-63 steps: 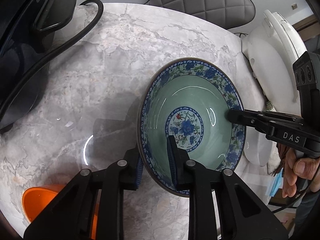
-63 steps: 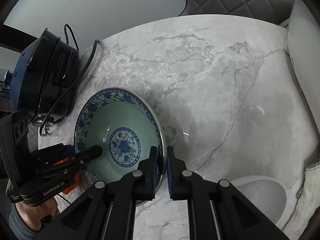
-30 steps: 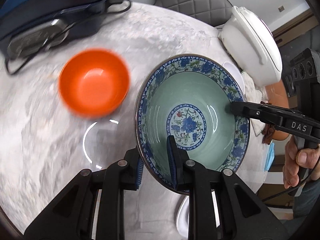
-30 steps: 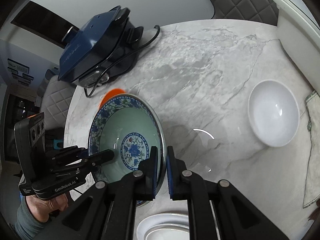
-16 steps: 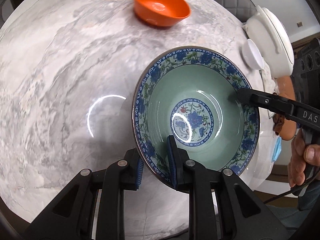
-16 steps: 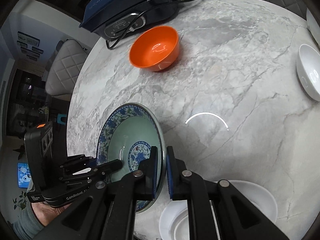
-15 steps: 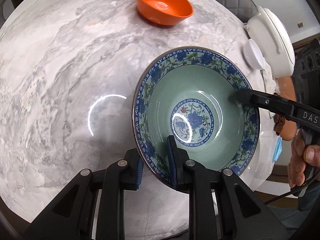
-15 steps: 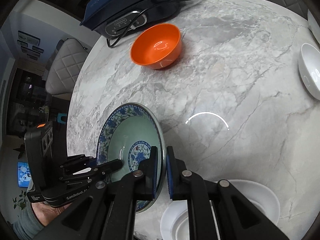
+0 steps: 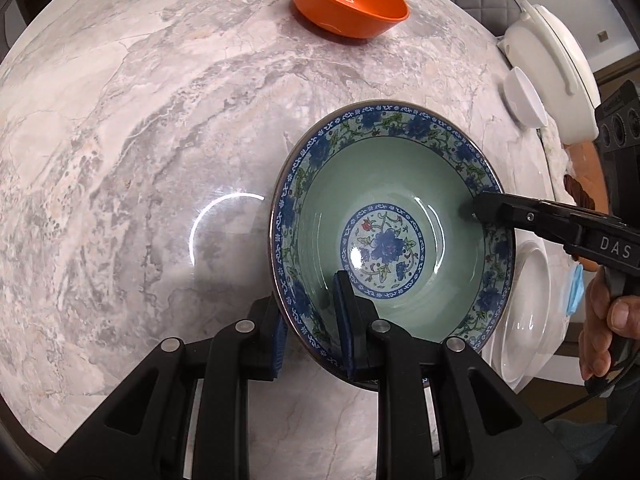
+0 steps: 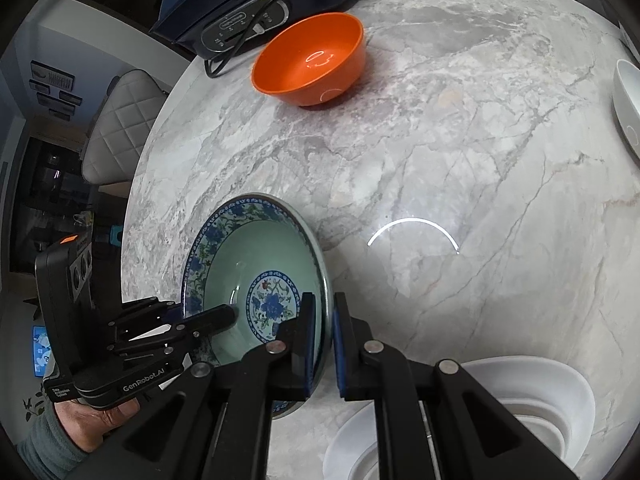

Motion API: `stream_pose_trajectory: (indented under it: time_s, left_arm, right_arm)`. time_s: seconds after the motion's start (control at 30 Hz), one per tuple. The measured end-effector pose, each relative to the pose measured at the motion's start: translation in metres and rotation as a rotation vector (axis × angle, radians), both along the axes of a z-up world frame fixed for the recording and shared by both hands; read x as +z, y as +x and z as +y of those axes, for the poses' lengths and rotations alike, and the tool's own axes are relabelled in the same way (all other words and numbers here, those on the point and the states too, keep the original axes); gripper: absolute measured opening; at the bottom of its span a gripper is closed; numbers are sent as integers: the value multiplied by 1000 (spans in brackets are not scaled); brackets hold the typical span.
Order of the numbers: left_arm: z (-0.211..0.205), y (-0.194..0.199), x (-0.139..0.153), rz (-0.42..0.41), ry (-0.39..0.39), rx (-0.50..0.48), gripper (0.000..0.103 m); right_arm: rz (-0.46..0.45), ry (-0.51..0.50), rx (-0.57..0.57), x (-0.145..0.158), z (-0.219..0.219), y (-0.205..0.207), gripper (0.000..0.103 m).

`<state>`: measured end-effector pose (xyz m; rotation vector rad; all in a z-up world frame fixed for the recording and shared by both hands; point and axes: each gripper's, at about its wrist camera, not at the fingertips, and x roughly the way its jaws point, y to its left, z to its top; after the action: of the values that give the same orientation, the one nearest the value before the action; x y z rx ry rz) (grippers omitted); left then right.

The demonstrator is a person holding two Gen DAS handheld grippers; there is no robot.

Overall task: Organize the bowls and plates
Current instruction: 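Lower the patterned bowl onto the table beside the plates and open both tools, then move both tools to the orange bowl beside the grill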

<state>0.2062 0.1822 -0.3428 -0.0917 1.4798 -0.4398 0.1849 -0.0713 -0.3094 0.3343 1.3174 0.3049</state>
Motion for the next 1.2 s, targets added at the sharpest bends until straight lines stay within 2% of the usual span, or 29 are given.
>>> stream_pose_trajectory:
  time_s: [0.23,0.27,0.3,0.33,0.37,0.4,0.43,0.47,0.5,0.57,0.67,0.73,0.9,1.07,1.2]
  left_arm:
    - [-6,7,-3,-14,-14,15,21]
    - [-5,7,-2,-18,-16,20,27]
    - [-4,8,0,-25,-16,28,48]
    - [0,9,4,-36,-22,36,65]
    - [3,8,9,-50,-33,50,89]
    - [7,6,15,-65,-53,65,93]
    - [11,5,20,-74,-73,76,93]
    - [14,3,24,-79,-87,86,95]
    - [17,2,28,-83,-96,99,99]
    - [26,2,39,-110,-109,130,101]
    - [40,8,58,-185,-109,177,103]
    - [46,15,67,-226,-82,184,103]
    - [51,45,79,-267,-47,172,103]
    - [41,85,88,-251,-29,131,103]
    - [32,128,84,-215,-66,150,102]
  right_arm:
    - [16,-1,-14,-12,-3,-1,13]
    - [18,0,-12,-13,-3,-1,14]
    - [18,1,-10,-14,-3,-1,14]
    - [14,5,-12,-14,-4,-2,15]
    - [10,12,-16,-13,-5,-3,24]
    - [3,21,-22,-11,-7,-4,30]
    - [-9,26,-31,-8,-10,-5,44]
    - [-24,27,-41,-4,-13,-8,52]
    - [-41,27,-51,0,-17,-11,56]
    - [-66,42,-80,9,-26,-17,71]
    - [-118,112,-141,24,-46,-33,86]
    - [-150,161,-186,31,-62,-42,87]
    - [-197,229,-272,49,-96,-48,87]
    - [-247,240,-315,68,-121,-32,87]
    - [-252,217,-301,83,-132,-4,84]
